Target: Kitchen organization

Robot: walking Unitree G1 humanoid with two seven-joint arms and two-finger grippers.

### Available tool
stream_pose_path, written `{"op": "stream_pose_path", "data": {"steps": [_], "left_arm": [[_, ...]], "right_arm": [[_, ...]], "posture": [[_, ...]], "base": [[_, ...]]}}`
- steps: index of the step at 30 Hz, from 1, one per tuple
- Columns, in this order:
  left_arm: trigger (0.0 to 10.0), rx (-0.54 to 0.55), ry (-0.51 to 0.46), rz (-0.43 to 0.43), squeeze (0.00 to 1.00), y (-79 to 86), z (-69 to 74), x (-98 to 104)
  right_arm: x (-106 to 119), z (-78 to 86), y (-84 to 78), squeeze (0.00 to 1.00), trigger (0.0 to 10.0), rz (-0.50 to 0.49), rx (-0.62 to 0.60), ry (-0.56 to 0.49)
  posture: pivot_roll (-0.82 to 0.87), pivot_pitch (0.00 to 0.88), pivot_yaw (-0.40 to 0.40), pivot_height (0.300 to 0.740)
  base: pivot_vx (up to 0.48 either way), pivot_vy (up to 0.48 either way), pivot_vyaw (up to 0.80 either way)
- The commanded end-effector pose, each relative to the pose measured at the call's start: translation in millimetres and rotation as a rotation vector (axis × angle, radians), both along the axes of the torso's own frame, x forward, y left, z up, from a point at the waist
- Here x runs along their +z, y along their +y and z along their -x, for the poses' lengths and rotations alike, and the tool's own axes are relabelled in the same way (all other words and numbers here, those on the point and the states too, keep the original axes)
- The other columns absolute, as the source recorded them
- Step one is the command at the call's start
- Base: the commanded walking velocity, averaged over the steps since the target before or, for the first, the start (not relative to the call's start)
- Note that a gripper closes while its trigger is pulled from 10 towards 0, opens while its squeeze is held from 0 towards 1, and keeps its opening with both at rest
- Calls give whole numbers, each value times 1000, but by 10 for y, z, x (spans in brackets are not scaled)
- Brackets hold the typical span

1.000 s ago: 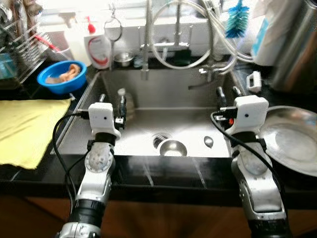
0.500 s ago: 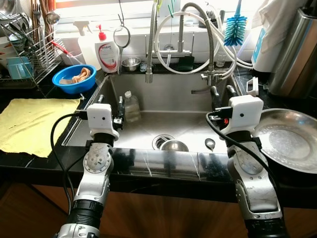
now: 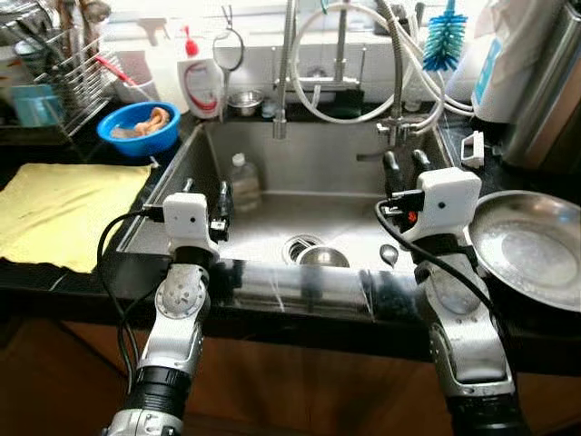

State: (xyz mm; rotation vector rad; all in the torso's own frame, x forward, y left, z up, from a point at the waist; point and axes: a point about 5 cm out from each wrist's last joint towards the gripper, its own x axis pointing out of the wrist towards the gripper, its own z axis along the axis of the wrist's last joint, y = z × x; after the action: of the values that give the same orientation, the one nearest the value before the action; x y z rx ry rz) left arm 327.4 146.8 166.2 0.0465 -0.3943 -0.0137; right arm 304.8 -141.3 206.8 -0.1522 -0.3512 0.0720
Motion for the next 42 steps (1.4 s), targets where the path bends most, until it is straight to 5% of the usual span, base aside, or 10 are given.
{"op": "stream_pose_path", "data": {"steps": [1, 32, 37, 38, 39, 42], "left_arm": [[10000, -9, 7, 6, 0, 8, 2, -8], [10000, -40, 19, -12, 0, -27, -14, -12], [10000, -47, 21, -14, 0, -43, -22, -12], [10000, -47, 23, -14, 0, -46, -25, -16], [10000, -49, 26, -15, 0, -51, -29, -21], [10000, -49, 25, -12, 0, -61, -31, -20]], "right_arm": [[32, -18, 14, 0, 10000, -3, 1, -9], [74, -63, -190, 0, 10000, 34, -79, -22], [73, -109, -299, 0, 10000, 77, -164, 51], [71, -126, -314, 227, 10000, 87, -173, 77], [67, -153, -341, 1000, 10000, 99, -188, 116], [54, -178, -382, 1000, 10000, 99, -211, 169]], "posture": [[-271, 0, 87, 740], [-275, 0, 102, 740], [-277, 0, 104, 740], [-277, 0, 103, 740], [-278, 0, 102, 740], [-275, 0, 100, 740]], "base": [[-349, 0, 0], [-84, 0, 0], [0, 0, 0], [0, 0, 0], [0, 0, 0], [0, 0, 0]]}}
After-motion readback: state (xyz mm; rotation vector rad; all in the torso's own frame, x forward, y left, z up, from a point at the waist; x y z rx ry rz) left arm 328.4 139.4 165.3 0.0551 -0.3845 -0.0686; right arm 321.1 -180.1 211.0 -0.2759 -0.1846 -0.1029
